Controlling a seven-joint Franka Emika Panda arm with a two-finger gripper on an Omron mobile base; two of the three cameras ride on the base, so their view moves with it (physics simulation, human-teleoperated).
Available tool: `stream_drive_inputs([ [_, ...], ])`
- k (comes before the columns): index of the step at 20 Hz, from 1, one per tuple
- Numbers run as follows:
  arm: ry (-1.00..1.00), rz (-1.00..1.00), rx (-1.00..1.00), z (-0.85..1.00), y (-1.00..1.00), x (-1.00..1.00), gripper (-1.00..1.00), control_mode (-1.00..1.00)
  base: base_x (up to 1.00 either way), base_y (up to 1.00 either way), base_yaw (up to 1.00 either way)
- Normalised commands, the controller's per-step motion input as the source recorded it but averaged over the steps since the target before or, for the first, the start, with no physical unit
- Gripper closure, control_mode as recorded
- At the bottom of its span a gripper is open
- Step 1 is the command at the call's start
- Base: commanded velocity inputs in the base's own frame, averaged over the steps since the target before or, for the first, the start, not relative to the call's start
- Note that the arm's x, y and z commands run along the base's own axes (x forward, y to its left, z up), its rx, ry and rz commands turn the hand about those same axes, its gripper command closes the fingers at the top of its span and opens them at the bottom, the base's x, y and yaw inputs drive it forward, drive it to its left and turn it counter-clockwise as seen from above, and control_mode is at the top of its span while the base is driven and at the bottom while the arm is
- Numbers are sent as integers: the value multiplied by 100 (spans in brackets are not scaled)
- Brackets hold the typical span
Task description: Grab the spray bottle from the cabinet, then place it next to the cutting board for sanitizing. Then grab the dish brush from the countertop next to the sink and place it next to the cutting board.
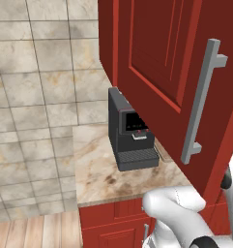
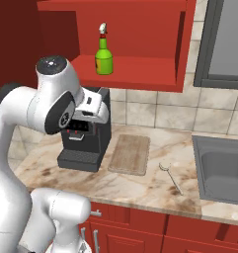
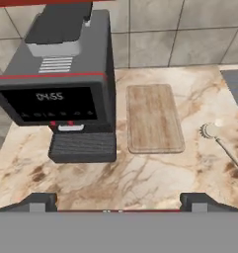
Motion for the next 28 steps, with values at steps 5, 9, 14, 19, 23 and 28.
stream_drive_inputs([
  [5, -37, 2, 0, 51, -13, -22, -100, -100, 0, 0, 0],
  [9, -29, 8, 0, 57, -15, -3, -100, -100, 0, 0, 0],
  [14, -25, 10, 0, 46, -21, 0, -100, -100, 0, 0, 0],
  [19, -44, 8, 0, 32, -9, 0, -100, -100, 0, 0, 0],
  [23, -38, 3, -1, 22, 2, 18, -100, -100, 0, 0, 0],
  [28, -23, 0, 0, 11, 2, 41, -100, -100, 0, 0, 0],
])
